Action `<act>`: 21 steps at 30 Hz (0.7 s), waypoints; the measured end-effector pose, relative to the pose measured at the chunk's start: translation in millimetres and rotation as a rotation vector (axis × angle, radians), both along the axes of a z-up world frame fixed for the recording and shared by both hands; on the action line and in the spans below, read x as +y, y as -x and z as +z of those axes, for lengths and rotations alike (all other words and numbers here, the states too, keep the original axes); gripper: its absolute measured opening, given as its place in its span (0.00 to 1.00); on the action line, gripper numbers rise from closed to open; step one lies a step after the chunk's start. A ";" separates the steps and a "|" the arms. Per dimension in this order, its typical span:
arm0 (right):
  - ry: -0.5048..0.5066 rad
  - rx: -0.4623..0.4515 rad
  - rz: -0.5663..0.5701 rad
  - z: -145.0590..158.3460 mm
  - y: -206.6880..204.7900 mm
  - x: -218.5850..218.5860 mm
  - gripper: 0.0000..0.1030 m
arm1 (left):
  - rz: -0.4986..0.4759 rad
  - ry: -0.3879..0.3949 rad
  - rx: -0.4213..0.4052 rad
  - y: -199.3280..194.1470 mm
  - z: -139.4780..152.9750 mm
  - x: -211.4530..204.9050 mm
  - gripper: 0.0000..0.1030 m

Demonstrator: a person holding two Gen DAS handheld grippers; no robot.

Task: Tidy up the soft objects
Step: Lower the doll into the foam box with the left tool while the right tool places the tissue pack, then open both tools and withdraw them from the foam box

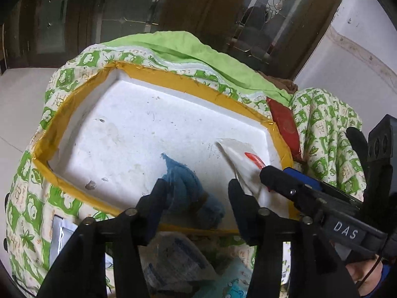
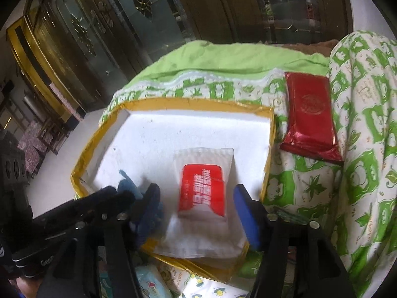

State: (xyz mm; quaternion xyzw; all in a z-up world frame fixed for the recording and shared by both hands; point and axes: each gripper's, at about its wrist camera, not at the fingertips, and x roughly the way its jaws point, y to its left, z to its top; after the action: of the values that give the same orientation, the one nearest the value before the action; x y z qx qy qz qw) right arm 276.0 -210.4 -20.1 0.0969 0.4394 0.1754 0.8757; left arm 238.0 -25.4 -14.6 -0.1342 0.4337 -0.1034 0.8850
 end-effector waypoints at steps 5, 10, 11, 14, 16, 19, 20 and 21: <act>-0.024 -0.023 -0.012 7.3 7.2 -7.1 0.77 | 0.017 -0.015 -0.051 17.3 13.2 1.0 0.74; -0.039 -0.074 -0.016 20.7 22.5 -13.7 0.86 | 0.033 -0.035 -0.085 44.4 23.7 2.8 0.81; -0.042 -0.083 -0.013 22.8 25.5 -14.4 0.88 | 0.038 -0.039 -0.091 49.5 25.2 4.1 0.82; -0.056 -0.113 -0.004 31.1 40.8 -17.7 0.90 | 0.070 -0.051 -0.117 72.7 29.0 7.9 0.89; -0.067 -0.127 0.002 35.4 51.3 -20.8 0.91 | 0.092 -0.053 -0.137 89.0 30.1 10.4 0.92; -0.090 -0.132 -0.002 38.5 67.9 -27.0 0.93 | 0.117 -0.056 -0.149 110.2 29.3 15.1 0.93; -0.102 -0.128 -0.007 38.7 73.5 -29.9 0.93 | 0.121 -0.059 -0.148 116.5 28.7 16.0 0.93; -0.114 -0.123 -0.015 38.7 80.9 -33.9 0.94 | 0.122 -0.064 -0.147 121.2 28.1 16.4 0.93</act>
State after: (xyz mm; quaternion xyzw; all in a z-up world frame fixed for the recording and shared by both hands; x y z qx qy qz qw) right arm 195.1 -244.3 18.6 0.1391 0.3735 0.1992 0.8952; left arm 116.8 -9.0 13.5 -0.1239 0.3616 -0.0451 0.9229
